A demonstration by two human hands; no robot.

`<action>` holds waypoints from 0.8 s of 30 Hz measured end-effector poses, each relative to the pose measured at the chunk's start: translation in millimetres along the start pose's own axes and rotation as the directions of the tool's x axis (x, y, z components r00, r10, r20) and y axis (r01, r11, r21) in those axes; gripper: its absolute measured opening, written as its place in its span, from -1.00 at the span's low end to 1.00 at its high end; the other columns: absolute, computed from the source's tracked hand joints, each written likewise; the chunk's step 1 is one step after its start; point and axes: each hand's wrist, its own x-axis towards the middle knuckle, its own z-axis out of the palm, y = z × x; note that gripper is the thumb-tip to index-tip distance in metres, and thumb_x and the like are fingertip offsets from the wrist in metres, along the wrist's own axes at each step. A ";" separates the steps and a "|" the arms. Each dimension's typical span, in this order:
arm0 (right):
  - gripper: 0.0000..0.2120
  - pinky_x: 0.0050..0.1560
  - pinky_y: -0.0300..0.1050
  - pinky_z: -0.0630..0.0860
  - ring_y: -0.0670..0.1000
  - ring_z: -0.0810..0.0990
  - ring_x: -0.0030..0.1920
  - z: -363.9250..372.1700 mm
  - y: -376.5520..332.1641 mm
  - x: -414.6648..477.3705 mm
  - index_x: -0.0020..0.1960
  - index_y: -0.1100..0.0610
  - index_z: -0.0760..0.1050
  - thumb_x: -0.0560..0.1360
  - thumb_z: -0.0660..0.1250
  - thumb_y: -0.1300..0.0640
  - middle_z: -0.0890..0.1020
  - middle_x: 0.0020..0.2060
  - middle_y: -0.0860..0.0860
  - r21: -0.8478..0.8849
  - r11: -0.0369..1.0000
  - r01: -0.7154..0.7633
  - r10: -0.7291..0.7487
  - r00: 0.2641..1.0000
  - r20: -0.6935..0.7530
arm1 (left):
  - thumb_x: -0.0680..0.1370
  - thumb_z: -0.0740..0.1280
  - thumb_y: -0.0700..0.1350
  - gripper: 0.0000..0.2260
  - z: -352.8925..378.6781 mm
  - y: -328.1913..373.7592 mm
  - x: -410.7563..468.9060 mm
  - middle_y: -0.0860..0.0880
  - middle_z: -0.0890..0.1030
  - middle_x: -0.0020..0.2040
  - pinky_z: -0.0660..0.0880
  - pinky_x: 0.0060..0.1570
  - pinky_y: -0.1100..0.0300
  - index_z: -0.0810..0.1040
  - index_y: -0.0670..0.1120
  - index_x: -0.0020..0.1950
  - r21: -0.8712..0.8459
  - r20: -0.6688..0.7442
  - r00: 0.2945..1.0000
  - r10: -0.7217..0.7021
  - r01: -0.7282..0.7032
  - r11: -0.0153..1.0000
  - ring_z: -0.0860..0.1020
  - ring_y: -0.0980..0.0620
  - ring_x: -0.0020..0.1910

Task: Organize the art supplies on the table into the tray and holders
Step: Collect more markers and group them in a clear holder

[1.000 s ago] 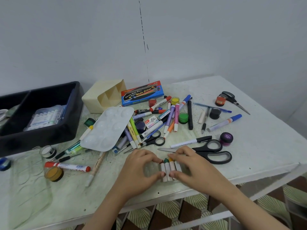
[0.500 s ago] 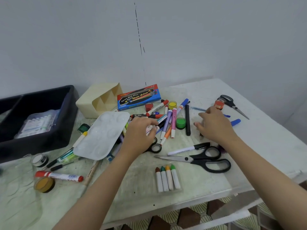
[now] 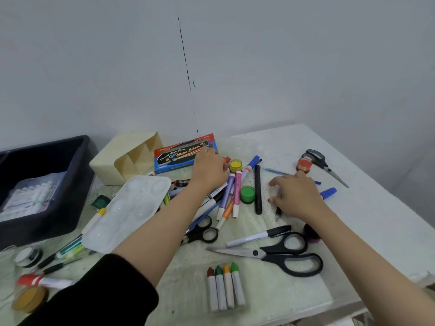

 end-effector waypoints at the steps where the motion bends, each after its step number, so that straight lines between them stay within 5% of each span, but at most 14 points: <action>1: -0.59 -0.02 -0.13 0.20 0.02 0.34 0.13 -0.1 0.3 0.7 0.31 -0.07 0.39 0.49 0.31 -0.12 0.53 0.20 -0.09 0.014 1.000 0.004 -0.004 1.000 0.009 | 0.52 0.25 -0.04 -0.78 2.8 2.2 5.4 -0.12 0.48 0.25 0.25 0.24 0.06 0.66 -0.07 0.02 0.037 0.025 1.000 -0.016 0.015 0.999 0.35 -0.11 0.26; 8: -0.77 -0.08 -0.23 0.28 -0.09 0.44 0.02 3.6 6.1 0.0 0.06 -0.06 0.58 0.41 0.44 0.09 0.48 0.01 -0.12 0.384 0.922 0.046 0.006 0.991 -0.133 | 0.51 0.28 -0.09 -0.77 10.5 13.1 21.8 -0.17 0.39 0.30 0.28 0.24 0.03 0.55 -0.19 0.07 0.119 0.069 0.986 -0.152 0.143 0.983 0.30 -0.14 0.30; 13: -0.84 -0.18 -0.45 0.32 -0.20 0.47 -0.22 9.9 0.4 -9.9 -0.01 0.03 0.60 0.46 0.40 0.24 0.43 -0.18 -0.18 0.564 0.817 0.119 0.030 0.969 -0.247 | 0.51 0.32 0.01 -0.76 11.2 7.3 17.7 -0.07 0.53 0.13 0.38 0.14 0.06 0.63 -0.11 0.03 -0.122 -0.039 0.970 -0.242 0.236 0.964 0.39 -0.10 0.18; 18: -0.71 -0.15 -0.52 0.37 -0.23 0.52 -0.18 7.5 -15.9 -24.0 0.02 -0.09 0.53 0.44 0.40 0.27 0.49 -0.17 -0.25 0.652 0.737 0.179 0.061 0.943 -0.327 | 0.45 0.41 -0.11 -0.90 -5.7 -5.7 -5.6 0.00 0.61 -0.12 0.56 -0.07 0.08 0.59 -0.07 -0.06 -0.687 0.020 0.936 -0.350 0.267 0.676 0.56 0.04 -0.10; 24: -0.64 -0.08 -0.34 0.51 -0.17 0.57 -0.14 0.5 -47.4 -46.0 -0.03 -0.16 0.53 0.43 0.41 0.31 0.62 -0.20 -0.12 0.829 0.530 0.175 0.063 0.967 -0.245 | 0.50 0.36 -0.21 -0.63 -44.6 -17.6 -57.3 -0.08 0.48 -0.33 0.42 -0.48 0.36 0.39 0.10 0.23 -0.794 0.170 0.944 -0.284 0.302 0.527 0.44 0.08 -0.39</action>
